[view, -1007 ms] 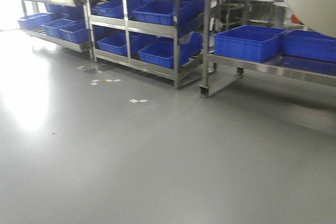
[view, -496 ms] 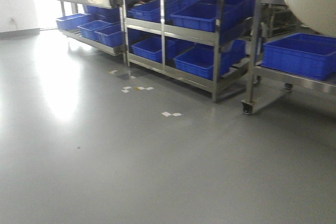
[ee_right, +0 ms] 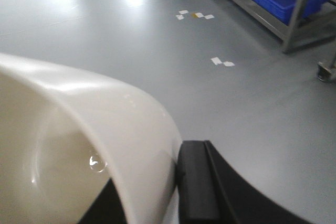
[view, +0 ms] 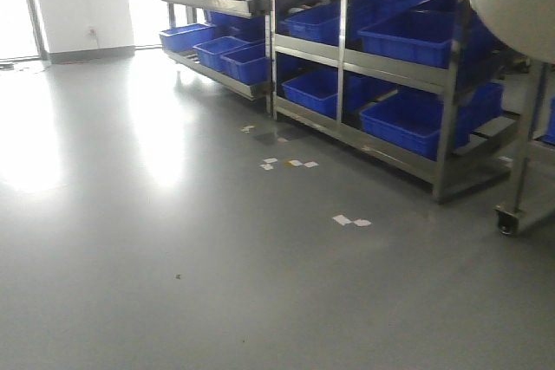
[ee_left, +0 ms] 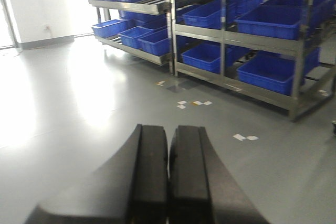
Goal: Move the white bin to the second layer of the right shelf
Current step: 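Drive the base across the room toward the roller shelf rack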
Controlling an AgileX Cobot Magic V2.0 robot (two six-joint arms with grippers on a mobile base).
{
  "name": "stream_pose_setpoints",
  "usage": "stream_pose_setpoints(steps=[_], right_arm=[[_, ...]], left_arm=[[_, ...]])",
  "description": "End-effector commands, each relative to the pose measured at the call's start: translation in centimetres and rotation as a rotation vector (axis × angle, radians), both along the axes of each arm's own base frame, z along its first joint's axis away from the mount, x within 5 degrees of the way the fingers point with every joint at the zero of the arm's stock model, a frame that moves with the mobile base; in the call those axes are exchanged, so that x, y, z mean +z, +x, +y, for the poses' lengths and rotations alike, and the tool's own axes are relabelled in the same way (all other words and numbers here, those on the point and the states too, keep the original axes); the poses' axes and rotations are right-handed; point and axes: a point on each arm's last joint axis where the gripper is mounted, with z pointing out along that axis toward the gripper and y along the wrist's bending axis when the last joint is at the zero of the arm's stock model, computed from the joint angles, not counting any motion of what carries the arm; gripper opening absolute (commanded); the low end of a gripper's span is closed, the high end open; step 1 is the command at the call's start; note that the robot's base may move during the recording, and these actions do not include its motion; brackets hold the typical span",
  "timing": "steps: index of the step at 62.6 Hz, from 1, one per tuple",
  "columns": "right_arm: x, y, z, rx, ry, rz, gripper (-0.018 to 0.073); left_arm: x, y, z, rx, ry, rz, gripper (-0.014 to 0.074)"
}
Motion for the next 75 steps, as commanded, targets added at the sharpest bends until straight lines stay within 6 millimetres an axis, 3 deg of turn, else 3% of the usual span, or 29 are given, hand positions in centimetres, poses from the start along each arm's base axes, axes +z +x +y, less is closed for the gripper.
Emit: stream_pose_setpoints(steps=[1,75], right_arm=[[1.94,0.14,-0.04,-0.004,0.027,-0.129,0.0057],[1.95,0.14,-0.04,-0.004,0.028,-0.130,0.0057]], left_arm=[[-0.39,0.03,0.03,0.002,-0.019,-0.060,0.0085],[-0.39,0.03,0.03,0.002,-0.019,-0.060,0.0085]])
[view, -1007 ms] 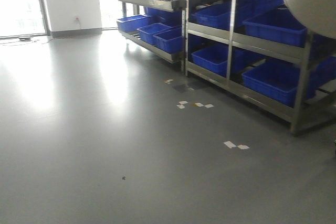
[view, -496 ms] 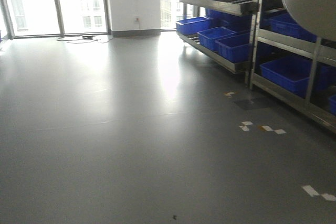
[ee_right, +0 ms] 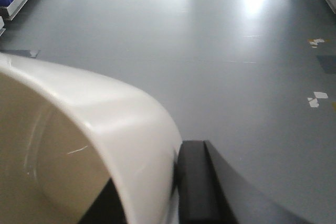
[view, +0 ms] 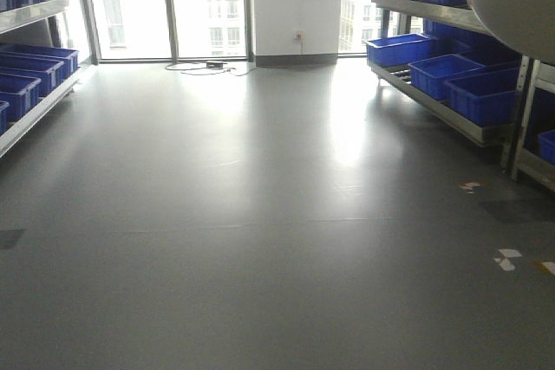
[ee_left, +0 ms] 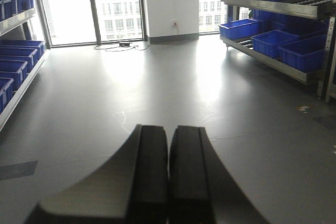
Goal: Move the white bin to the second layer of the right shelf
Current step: 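Drive the base across the room toward the roller shelf rack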
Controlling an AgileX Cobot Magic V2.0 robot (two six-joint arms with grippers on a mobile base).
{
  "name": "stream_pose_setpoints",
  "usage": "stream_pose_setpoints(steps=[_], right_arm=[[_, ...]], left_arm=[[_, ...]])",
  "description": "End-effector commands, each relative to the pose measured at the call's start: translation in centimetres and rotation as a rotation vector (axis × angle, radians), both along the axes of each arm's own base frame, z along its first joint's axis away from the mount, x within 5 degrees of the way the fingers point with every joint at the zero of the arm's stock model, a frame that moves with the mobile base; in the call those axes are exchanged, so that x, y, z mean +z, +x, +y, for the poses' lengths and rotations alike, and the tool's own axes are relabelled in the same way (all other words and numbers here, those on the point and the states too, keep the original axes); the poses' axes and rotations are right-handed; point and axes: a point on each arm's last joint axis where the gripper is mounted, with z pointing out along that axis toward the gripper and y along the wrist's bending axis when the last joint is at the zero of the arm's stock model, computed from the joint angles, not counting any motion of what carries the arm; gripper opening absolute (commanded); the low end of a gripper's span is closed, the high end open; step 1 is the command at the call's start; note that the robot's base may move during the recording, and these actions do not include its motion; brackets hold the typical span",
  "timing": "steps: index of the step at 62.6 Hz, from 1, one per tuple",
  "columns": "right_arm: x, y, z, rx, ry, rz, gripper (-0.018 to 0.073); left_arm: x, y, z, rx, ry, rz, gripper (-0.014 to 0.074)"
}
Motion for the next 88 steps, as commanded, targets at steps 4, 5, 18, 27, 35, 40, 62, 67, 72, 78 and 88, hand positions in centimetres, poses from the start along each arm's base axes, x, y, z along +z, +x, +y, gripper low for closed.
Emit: stream_pose_setpoints(steps=[4,5,18,27,35,40,62,67,72,78,88], right_arm=[[1.95,0.14,-0.04,-0.004,0.028,-0.130,0.0057],[1.95,0.14,-0.04,-0.004,0.028,-0.130,0.0057],[1.95,0.14,-0.04,-0.004,0.028,-0.130,0.0057],[1.94,0.14,-0.04,-0.004,0.027,-0.128,0.0057],[1.95,0.14,-0.04,-0.004,0.028,-0.129,0.0057],[1.95,0.14,-0.04,-0.004,0.028,-0.129,0.0057],[1.95,0.14,-0.04,-0.004,0.028,-0.129,0.0057],[1.95,0.14,-0.04,-0.004,0.028,-0.129,0.0057],[1.96,0.14,-0.04,-0.004,0.028,-0.130,0.0057],[1.95,0.14,-0.04,-0.004,0.028,-0.129,0.0057],[1.94,0.17,-0.03,-0.004,0.027,-0.129,0.0057]], left_arm=[[-0.39,0.03,0.03,0.002,-0.019,-0.060,0.0085],[-0.39,0.03,0.03,0.002,-0.019,-0.060,0.0085],[-0.39,0.03,0.03,0.002,-0.019,-0.060,0.0085],[-0.39,0.03,0.03,0.002,-0.019,-0.060,0.0085],[-0.39,0.03,0.03,0.002,-0.019,-0.060,0.0085],[-0.39,0.03,0.03,0.002,-0.019,-0.060,0.0085],[-0.39,0.03,0.03,0.002,-0.019,-0.060,0.0085],[-0.39,0.03,0.03,0.002,-0.019,-0.060,0.0085],[-0.39,0.03,0.03,0.002,-0.019,-0.060,0.0085],[-0.39,0.03,0.03,0.002,-0.019,-0.060,0.0085],[-0.39,0.03,0.03,0.002,-0.019,-0.060,0.0085]])
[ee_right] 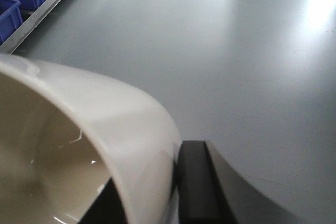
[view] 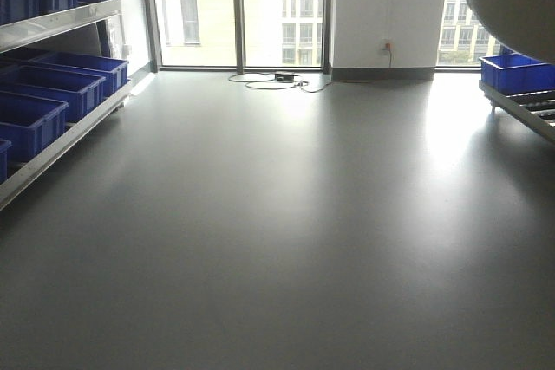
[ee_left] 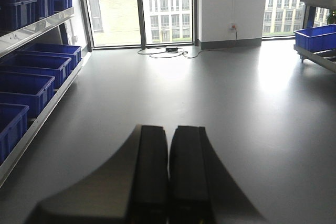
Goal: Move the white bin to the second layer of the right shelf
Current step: 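Drive the base across the room toward the roller shelf rack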
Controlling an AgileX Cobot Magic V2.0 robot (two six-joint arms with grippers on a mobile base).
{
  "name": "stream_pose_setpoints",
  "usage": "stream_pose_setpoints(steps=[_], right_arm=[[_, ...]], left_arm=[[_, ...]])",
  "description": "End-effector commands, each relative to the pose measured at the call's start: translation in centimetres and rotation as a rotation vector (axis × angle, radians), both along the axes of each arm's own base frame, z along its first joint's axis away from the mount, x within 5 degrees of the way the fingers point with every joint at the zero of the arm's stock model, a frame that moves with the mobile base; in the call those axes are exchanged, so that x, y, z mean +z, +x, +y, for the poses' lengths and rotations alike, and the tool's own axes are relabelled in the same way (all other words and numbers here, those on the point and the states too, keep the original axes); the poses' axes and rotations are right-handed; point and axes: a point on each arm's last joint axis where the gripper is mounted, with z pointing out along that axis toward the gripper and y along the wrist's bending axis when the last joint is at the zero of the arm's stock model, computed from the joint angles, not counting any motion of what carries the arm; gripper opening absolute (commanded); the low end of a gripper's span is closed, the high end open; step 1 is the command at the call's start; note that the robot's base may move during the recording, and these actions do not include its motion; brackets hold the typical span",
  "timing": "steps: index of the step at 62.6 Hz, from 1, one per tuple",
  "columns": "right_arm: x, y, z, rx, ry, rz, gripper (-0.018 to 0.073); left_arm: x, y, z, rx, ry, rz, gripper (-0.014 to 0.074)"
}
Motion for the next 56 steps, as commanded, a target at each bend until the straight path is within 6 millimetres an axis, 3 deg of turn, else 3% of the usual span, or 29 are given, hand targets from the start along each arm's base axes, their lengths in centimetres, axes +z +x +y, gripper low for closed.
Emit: stream_pose_setpoints(steps=[1,56], right_arm=[[1.94,0.17,-0.03,-0.004,0.027,-0.129,0.0057],[1.92,0.18,-0.03,-0.004,0.027,-0.127,0.0057]], left_arm=[[-0.39,0.03,0.03,0.002,-0.019,-0.060,0.0085],[-0.39,0.03,0.03,0.002,-0.019,-0.060,0.0085]])
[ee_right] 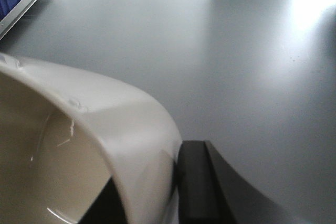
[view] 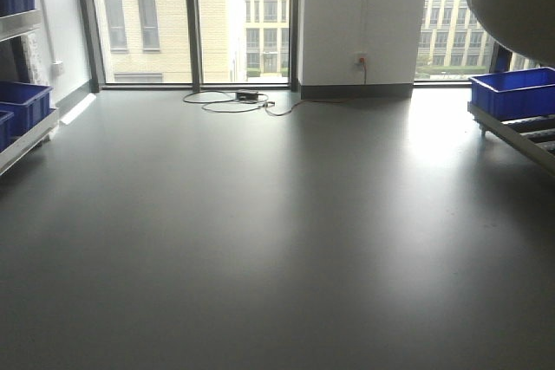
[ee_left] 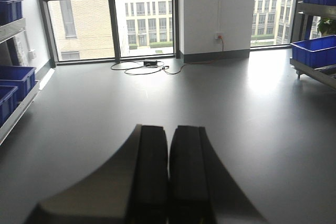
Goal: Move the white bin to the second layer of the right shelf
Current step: 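Drive the base across the room toward the roller shelf rack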
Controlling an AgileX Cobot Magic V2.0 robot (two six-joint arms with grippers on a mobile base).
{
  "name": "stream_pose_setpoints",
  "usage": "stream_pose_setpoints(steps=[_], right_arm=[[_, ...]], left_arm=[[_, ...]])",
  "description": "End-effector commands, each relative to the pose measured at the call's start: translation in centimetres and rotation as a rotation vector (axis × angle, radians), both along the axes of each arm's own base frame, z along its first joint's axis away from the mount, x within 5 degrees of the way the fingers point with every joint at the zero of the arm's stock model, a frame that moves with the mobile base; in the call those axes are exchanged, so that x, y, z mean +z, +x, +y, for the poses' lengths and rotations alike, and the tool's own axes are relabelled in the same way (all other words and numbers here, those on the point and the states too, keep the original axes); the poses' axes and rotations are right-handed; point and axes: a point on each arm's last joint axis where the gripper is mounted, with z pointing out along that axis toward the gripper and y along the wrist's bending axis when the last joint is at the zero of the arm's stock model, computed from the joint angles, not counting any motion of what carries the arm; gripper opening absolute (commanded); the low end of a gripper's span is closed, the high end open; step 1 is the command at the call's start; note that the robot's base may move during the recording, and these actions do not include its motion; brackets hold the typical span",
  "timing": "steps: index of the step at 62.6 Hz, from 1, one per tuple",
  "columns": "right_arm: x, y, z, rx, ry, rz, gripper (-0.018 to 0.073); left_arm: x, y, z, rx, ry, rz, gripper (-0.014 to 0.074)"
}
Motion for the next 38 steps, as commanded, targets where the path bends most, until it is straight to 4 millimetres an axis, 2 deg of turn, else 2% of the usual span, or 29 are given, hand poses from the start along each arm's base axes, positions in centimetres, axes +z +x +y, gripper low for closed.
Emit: stream_pose_setpoints(steps=[1,38], right_arm=[[1.92,0.18,-0.03,-0.004,0.026,-0.128,0.0057],[1.93,0.19,-0.03,-0.004,0.027,-0.128,0.0057]], left_arm=[[-0.39,0.03,0.03,0.002,-0.019,-0.060,0.0085],[-0.39,0.03,0.03,0.002,-0.019,-0.060,0.0085]])
